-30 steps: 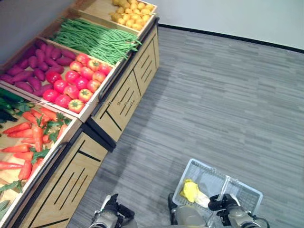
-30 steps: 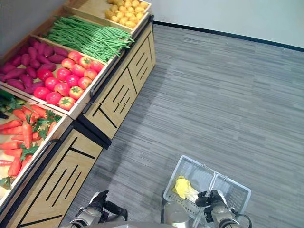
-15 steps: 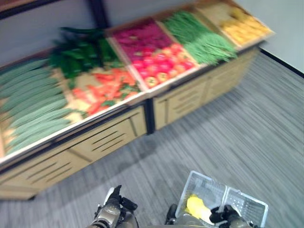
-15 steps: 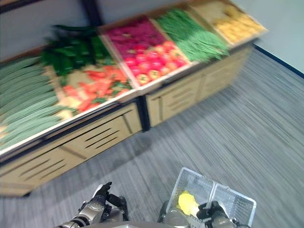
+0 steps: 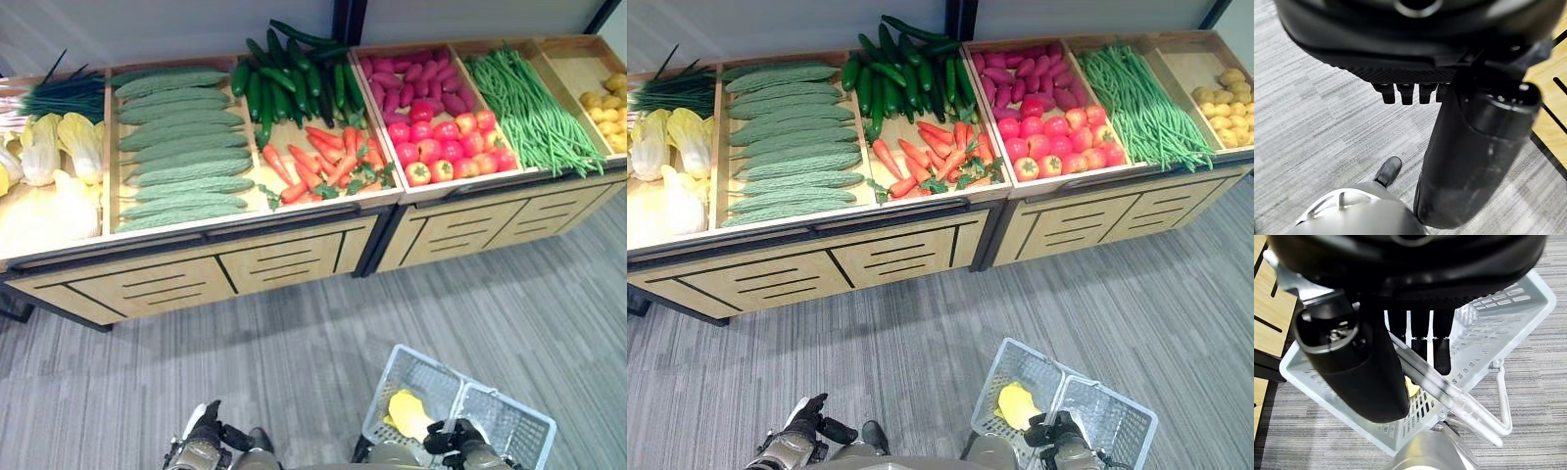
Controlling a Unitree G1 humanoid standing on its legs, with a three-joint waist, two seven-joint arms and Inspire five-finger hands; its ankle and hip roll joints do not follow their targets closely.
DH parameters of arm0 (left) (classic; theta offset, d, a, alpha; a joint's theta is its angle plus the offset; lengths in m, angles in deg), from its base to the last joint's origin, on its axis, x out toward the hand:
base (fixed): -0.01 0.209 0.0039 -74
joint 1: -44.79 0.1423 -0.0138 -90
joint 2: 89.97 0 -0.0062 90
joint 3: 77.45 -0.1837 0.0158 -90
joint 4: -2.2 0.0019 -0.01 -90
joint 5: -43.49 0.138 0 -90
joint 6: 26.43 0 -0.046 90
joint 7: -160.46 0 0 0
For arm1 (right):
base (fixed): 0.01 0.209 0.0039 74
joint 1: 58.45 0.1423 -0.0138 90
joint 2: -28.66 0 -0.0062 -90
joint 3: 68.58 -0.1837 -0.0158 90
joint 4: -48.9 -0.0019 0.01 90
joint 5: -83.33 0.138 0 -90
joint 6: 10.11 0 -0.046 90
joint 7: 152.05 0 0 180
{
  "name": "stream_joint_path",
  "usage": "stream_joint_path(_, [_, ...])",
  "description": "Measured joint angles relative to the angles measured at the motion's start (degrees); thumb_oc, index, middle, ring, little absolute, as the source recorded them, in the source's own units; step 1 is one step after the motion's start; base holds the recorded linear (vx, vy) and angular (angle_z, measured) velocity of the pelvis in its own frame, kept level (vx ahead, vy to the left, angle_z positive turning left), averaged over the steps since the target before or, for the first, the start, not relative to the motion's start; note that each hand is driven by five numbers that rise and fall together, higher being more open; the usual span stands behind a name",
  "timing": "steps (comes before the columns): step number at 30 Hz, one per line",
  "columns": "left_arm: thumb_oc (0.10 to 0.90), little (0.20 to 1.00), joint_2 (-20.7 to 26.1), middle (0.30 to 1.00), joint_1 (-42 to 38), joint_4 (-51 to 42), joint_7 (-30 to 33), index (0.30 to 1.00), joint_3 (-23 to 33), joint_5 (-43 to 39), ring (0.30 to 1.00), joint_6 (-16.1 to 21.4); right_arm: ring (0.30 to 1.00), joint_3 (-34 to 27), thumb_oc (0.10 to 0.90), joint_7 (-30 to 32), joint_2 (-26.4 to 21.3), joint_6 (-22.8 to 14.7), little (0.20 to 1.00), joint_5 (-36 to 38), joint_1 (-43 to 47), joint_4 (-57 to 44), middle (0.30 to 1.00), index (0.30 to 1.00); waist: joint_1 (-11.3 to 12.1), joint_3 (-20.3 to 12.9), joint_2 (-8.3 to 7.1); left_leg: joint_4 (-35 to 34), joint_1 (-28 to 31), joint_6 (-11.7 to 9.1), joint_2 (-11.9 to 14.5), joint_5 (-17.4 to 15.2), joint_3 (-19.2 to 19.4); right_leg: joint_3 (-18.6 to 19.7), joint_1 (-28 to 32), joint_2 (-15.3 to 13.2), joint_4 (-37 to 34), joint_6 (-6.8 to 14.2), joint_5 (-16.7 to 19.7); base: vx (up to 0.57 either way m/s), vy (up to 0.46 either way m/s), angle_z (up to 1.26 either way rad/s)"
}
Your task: Get the vegetables into the basket
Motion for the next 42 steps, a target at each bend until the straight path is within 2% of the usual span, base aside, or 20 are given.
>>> stream_joint_path(2, [0.900, 1.000, 0.00, 1.000, -0.07, 0.21, -0.01, 1.000, 0.18, 0.02, 1.000, 0.00, 0.300, -0.03, 0.400, 0.01, -0.19, 0.25, 0.300, -0.29, -0.01, 0.02, 0.300, 0.300, 0.08, 0.07, -0.20, 0.58, 0.18, 0.32, -0.42, -0.74, 0.44, 0.86, -0.12, -0.49, 0.47, 0.15, 0.19, 0.02, 0.221, -0.13])
stream_joint_path(5, [0.900, 1.000, -0.05, 1.000, -0.30, 0.48, -0.12, 1.000, 0.20, 0.05, 1.000, -0.11, 0.300, -0.10, 0.400, 0.05, -0.68, 0.26, 0.300, -0.24, 0.67, -0.15, 0.300, 0.300, -0.37, 0.83, -0.30, 0.35, 1.66, 0.53, -0.57, -1.57, 0.80, 2.23, -1.64, -2.26, 6.00, 0.25, 0.30, 0.09, 0.127, -0.04])
stream_joint_path(6, [0.900, 1.000, -0.16, 1.000, -0.66, 0.44, -0.15, 1.000, 0.20, 0.06, 1.000, -0.14, 0.300, -0.14, 0.400, -0.17, -1.00, 0.13, 0.300, -0.23, 0.80, -0.36, 0.300, 0.300, -0.58, 1.45, -0.57, -0.35, 2.33, 1.01, -1.20, -2.88, 0.05, 6.09, -2.81, -2.95, 10.12, 0.55, 0.41, 0.18, -0.035, 0.21])
stream_joint_path(7, [0.900, 1.000, -0.57, 1.000, -1.09, 0.43, -0.18, 1.000, 0.11, 0.08, 1.000, -0.13, 0.300, -0.99, 0.400, 0.38, -1.43, -0.24, 0.300, 0.98, 1.00, -1.30, 0.300, 0.300, -1.40, 2.60, -0.05, -1.75, 3.58, 1.66, -1.77, -2.63, -1.60, 12.74, -6.87, -4.03, 19.12, 1.81, 0.77, 0.21, -0.111, 0.34])
stream_joint_path(8, [0.900, 1.000, -0.69, 1.000, -1.17, 0.50, -0.23, 1.000, -0.01, 0.12, 1.000, -0.13, 0.300, -1.83, 0.400, 0.42, -1.47, -0.49, 0.300, 1.47, 0.88, -1.54, 0.300, 0.300, -1.87, 2.71, 0.11, -2.34, 4.04, 1.79, -1.83, -2.51, -2.09, 14.40, -8.00, -4.45, 20.49, 3.07, -0.79, 0.30, -0.163, 0.65])
stream_joint_path(9, [0.900, 1.000, 0.02, 1.000, -1.54, 0.59, -0.30, 1.000, -0.38, 1.06, 1.000, -0.07, 0.300, -1.95, 0.400, 0.35, -1.36, -0.87, 0.300, 1.89, 1.15, -2.10, 0.300, 0.300, -2.40, 2.70, -1.04, -3.07, 3.97, 1.61, -2.61, -2.62, -4.33, 19.22, -9.37, -4.45, 10.59, 5.78, -1.62, 0.17, -0.104, 0.54])
stream_joint_path(10, [0.900, 1.000, 0.21, 1.000, -1.70, 0.81, -0.25, 1.000, -0.28, 1.17, 1.000, -0.06, 0.300, -1.51, 0.400, 0.31, -1.23, -0.96, 0.300, 1.91, 1.26, -2.26, 0.300, 0.300, -2.44, 2.76, -1.78, -3.09, 3.69, 1.62, -2.88, -2.61, -5.10, 20.04, -9.38, -4.54, 6.44, 6.62, -0.72, 0.21, -0.111, 0.78])
stream_joint_path(11, [0.900, 1.000, 1.43, 1.000, -1.40, 1.07, -0.26, 1.000, -0.27, 1.15, 1.000, -0.12, 0.300, -1.62, 0.400, 0.13, -0.76, -0.92, 0.300, 1.95, 1.33, -2.13, 0.300, 0.300, -2.81, 2.48, -3.30, -3.09, 3.22, 2.62, -3.23, -1.93, -6.30, 20.17, -8.99, -4.70, 0.41, 6.48, 1.98, 0.13, -0.058, 0.69])
stream_joint_path(13, [0.900, 1.000, 1.72, 1.000, -1.15, 1.80, -0.16, 1.000, -0.33, 1.18, 1.000, -0.13, 0.300, -1.62, 0.400, 0.03, 0.05, -0.93, 0.300, 1.91, 1.60, -1.67, 0.300, 0.300, -3.30, 2.71, -4.23, -3.11, 3.56, 2.33, -2.78, -2.13, -9.72, 23.11, -8.66, -3.60, -7.14, 6.40, 6.25, 0.19, -0.078, 0.88])
stream_joint_path(15, [0.900, 1.000, 1.76, 1.000, -0.10, 1.81, 0.02, 1.000, -0.20, 1.16, 1.000, -0.06, 0.300, -1.61, 0.400, -0.03, 0.47, -0.92, 0.300, 1.91, 1.56, -1.13, 0.300, 0.300, -3.55, 2.44, -4.69, -3.11, 4.59, 0.35, -2.45, -2.34, -12.11, 24.14, -7.07, -2.26, -11.26, 5.99, 9.20, 0.19, -0.084, 0.91])
stream_joint_path(16, [0.900, 1.000, 2.06, 1.000, 0.40, 1.98, 0.09, 1.000, -0.30, 1.20, 1.000, -0.11, 0.300, -1.31, 0.400, -0.23, 0.87, -0.72, 0.300, 1.89, 1.16, -0.49, 0.300, 0.300, -4.06, 2.03, -5.31, -3.11, 5.78, -1.78, -2.09, -2.52, -14.95, 26.17, -3.69, -1.11, -12.99, 4.64, 12.97, 0.07, -0.032, 0.94])
stream_joint_path(17, [0.900, 1.000, 0.75, 1.000, 0.53, 1.84, 0.08, 1.000, -0.40, 1.34, 1.000, -0.12, 0.300, -1.30, 0.400, -0.04, 0.35, -0.67, 0.300, 1.86, 1.21, -0.01, 0.300, 0.300, -4.18, 1.97, -2.99, -3.09, 6.44, -2.19, -0.43, -2.41, -15.76, 24.88, -2.32, 0.68, -12.62, 3.64, 12.41, 0.05, -0.097, 0.72])
stream_joint_path(19, [0.900, 1.000, -0.96, 1.000, 1.70, 0.16, -0.07, 1.000, -0.39, 2.22, 1.000, -0.05, 0.300, -0.16, 0.400, -0.30, -1.32, -0.59, 0.300, 0.59, 2.20, -0.50, 0.300, 0.300, -3.39, 1.35, 0.09, -2.73, 6.98, -2.86, 2.03, -1.58, -15.36, 24.08, -1.75, 3.26, -11.84, 1.68, 12.18, 0.03, -0.158, 0.15])
stream_joint_path(20, [0.900, 1.000, -1.52, 1.000, 1.34, 0.09, -0.26, 1.000, -0.38, 2.23, 1.000, -0.03, 0.300, 0.21, 0.400, -0.57, -1.79, -0.59, 0.300, 0.08, 2.28, -0.86, 0.300, 0.300, -3.33, 1.21, 0.68, -2.40, 7.08, -2.93, 2.54, -1.42, -15.25, 23.73, -1.31, 3.68, -11.83, 1.22, 11.81, 0.01, -0.115, 0.08])
stream_joint_path(23, [0.900, 1.000, -2.00, 1.000, 0.36, 0.00, -0.47, 1.000, -0.29, 2.09, 1.000, 0.14, 0.300, 1.01, 0.400, -1.05, -1.94, -0.27, 0.300, -1.14, 2.29, -0.92, 0.300, 0.300, -3.34, 1.10, 0.84, -0.99, 7.10, -4.12, 2.70, -1.11, -15.65, 23.19, 0.11, 3.84, -11.86, 1.23, 11.16, 0.01, -0.158, 0.15])
stream_joint_path(26, [0.900, 1.000, -2.37, 1.000, 0.17, -5.81, -0.66, 1.000, -0.37, -1.17, 1.000, 0.34, 0.300, 0.86, 0.400, -1.51, -0.95, 0.55, 0.300, -1.09, 1.49, -0.17, 0.300, 0.300, -2.82, 0.91, 0.25, -0.60, 6.62, -4.82, 3.15, -1.59, -19.15, 20.31, 2.11, 3.59, -12.11, 1.92, 9.64, -0.03, -0.194, 0.51])
stream_joint_path(31, [0.900, 1.000, -1.36, 1.000, 7.71, -29.66, -4.10, 1.000, -0.61, -9.50, 1.000, 0.18, 0.300, -0.05, 0.400, -2.16, -1.01, 0.80, 0.300, -1.15, 1.00, -0.85, 0.300, 0.300, -1.73, 1.14, 0.82, -0.33, 4.70, -4.89, 3.43, -1.68, -23.37, 17.62, 2.92, 3.53, -12.11, 2.17, 9.01, -0.04, -0.104, 0.41])
stream_joint_path(34, [0.900, 1.000, 1.86, 1.000, 12.81, -46.23, -5.18, 1.000, -0.08, -11.40, 1.000, 0.01, 0.300, -0.04, 0.400, -2.46, -1.48, 0.96, 0.300, -1.76, -0.09, -2.62, 0.300, 0.300, -1.02, 1.11, 1.37, 0.14, 4.26, -4.49, 3.50, -1.92, -24.45, 17.52, 3.61, 3.62, -12.37, 2.21, 9.06, -0.02, -0.066, 0.18])
stream_joint_path(37, [0.900, 1.000, 3.55, 1.000, 13.93, -54.41, -5.24, 1.000, 4.18, -11.40, 1.000, 2.34, 0.300, -0.47, 0.400, -2.65, -2.33, 0.92, 0.300, -2.09, -1.53, -2.35, 0.300, 0.300, -0.39, 0.25, 2.71, -0.75, 4.30, -4.20, 3.51, -2.23, -24.62, 17.91, 4.08, 3.78, -13.34, 2.08, 9.12, 0.00, -0.030, 0.08])
stream_joint_path(42, [0.900, 1.000, 4.38, 1.000, 14.20, -59.48, -2.69, 1.000, 11.05, -11.66, 1.000, 2.35, 0.300, -0.48, 0.400, -2.66, -2.67, 0.80, 0.300, -2.07, -2.74, -2.36, 0.300, 0.300, -0.46, -0.14, 3.12, -2.44, 5.39, -4.36, 3.90, -1.28, -24.54, 18.08, 4.55, 4.40, -13.96, 2.34, 9.79, 0.00, 0.000, 0.00])
